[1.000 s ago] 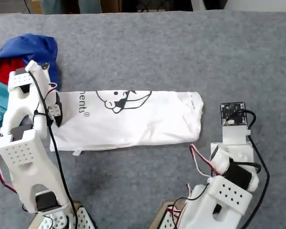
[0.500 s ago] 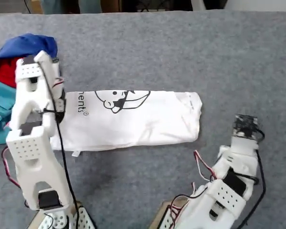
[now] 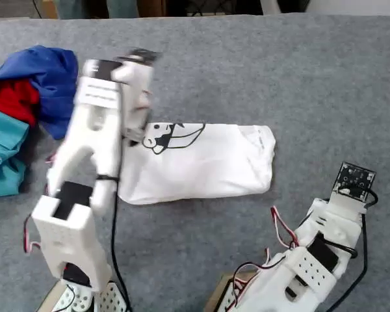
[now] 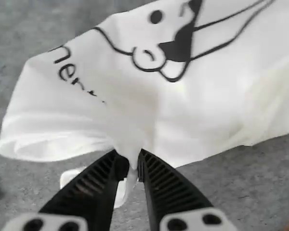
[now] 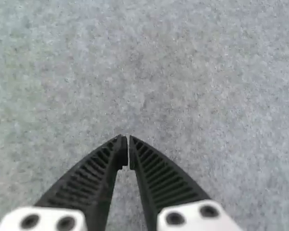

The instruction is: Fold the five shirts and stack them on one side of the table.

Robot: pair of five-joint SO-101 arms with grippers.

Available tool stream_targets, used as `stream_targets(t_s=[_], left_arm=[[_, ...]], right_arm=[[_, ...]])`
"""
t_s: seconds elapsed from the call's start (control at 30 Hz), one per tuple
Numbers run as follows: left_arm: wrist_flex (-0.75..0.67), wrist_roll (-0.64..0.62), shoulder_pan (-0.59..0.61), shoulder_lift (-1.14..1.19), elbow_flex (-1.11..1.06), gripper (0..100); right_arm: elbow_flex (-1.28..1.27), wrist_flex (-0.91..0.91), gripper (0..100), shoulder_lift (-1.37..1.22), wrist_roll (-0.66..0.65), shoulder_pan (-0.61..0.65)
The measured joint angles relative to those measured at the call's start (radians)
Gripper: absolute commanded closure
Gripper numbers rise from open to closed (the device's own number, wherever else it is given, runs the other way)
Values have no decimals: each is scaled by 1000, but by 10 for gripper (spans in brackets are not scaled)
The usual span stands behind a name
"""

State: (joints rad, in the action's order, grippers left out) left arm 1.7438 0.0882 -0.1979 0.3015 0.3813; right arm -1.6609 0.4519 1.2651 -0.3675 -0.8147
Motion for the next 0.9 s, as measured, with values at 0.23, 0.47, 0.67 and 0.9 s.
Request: stream_targets(t_s=[0.23, 0.47, 0.67, 0.9], left_arm=[[-26, -107, -293, 0, 54, 971], [-199, -222, -479, 0, 97, 971], [-316, -296, -555, 80, 127, 971], [-361, -374, -572, 247, 256, 969]], right_arm=[[0, -2, 984, 0, 0, 0], [0, -2, 984, 0, 2, 0], [0, -2, 984, 0, 5, 0], [0, -2, 984, 0, 5, 0]])
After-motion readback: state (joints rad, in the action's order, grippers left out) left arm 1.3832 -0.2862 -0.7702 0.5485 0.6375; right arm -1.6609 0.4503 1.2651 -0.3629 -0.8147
